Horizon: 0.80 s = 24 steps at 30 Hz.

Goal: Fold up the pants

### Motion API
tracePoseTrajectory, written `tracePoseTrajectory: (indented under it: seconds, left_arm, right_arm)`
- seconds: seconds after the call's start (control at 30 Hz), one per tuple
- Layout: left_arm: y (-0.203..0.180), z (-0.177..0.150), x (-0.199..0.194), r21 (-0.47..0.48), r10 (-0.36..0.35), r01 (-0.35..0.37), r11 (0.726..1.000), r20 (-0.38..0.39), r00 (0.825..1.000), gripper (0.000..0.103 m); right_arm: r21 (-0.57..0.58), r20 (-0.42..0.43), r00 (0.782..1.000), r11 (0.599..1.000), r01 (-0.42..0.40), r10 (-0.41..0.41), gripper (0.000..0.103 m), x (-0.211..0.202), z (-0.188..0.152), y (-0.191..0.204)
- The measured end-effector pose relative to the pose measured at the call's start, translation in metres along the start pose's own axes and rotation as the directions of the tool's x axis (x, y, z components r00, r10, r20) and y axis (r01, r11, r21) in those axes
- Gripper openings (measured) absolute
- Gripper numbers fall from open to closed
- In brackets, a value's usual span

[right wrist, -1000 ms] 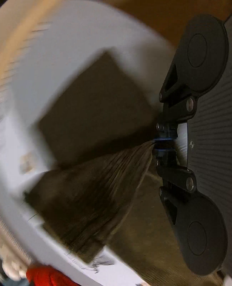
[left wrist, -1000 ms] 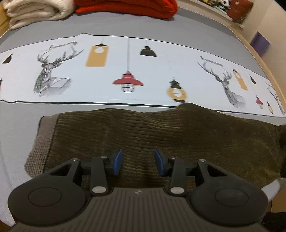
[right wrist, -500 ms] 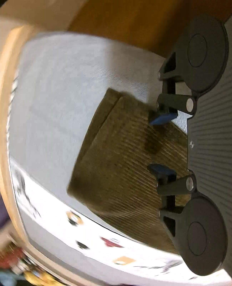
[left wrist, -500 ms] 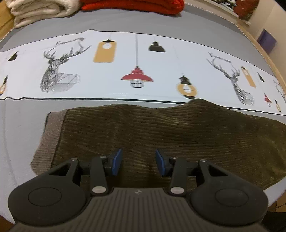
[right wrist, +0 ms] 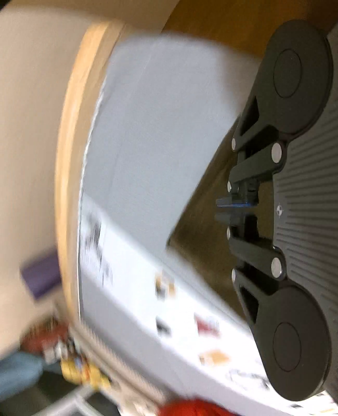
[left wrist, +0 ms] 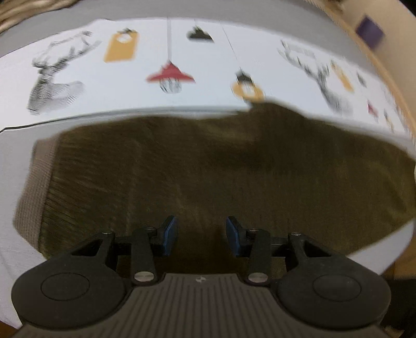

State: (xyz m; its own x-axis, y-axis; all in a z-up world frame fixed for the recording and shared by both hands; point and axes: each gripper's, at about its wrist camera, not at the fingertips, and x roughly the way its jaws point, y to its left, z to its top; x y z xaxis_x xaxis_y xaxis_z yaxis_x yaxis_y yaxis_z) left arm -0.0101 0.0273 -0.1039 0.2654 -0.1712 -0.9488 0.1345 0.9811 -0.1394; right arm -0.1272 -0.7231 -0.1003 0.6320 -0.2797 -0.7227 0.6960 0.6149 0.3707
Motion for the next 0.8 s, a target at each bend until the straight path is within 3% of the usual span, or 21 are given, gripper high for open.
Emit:
tracePoseTrajectory:
  seconds: [0.07,0.1,0.2,0.37,0.73,0.77,0.8]
  left_arm:
    - [-0.007,-0.009,0.016,0.078,0.057,-0.052,0.996,-0.059,0.997,0.046]
    - [-0.008,-0.016,0.028,0.124,0.109,-0.096,0.988,-0.107,0.988,0.046]
    - [-0.014,-0.02,0.03,0.186,0.133,-0.113,0.976,-0.102,0.986,0.046]
    - [-0.007,-0.013,0.016,0.1,0.1,-0.094,0.99,-0.056,0.993,0.048]
    - [-0.011,-0.009,0.024,0.115,0.12,-0.112,0.987,-0.068,0.99,0.051]
    - [-0.011,-0.008,0.025,0.114,0.12,-0.112,0.987,-0.067,0.99,0.051]
    - [-0.011,-0.007,0.025,0.112,0.12,-0.112,0.987,-0.067,0.991,0.051]
  right_arm:
    - [-0.039,0.03,0.999,0.999,-0.029,0.03,0.043,0.003,0.003,0.009]
    - [-0.038,0.039,0.999,0.999,-0.034,0.035,0.048,0.006,0.005,0.011]
    - [-0.009,0.027,0.999,0.999,-0.036,0.036,0.048,0.025,0.012,0.013]
    - [0.009,0.009,1.0,1.0,-0.023,0.023,0.048,0.051,0.018,0.016]
    - [-0.075,0.049,0.998,0.996,-0.04,0.044,0.056,0.103,0.028,0.031]
    - [-0.091,0.038,0.998,0.995,-0.038,0.042,0.056,0.107,0.028,0.032]
    - [-0.105,0.017,0.999,0.994,-0.033,0.035,0.041,0.11,0.029,0.033]
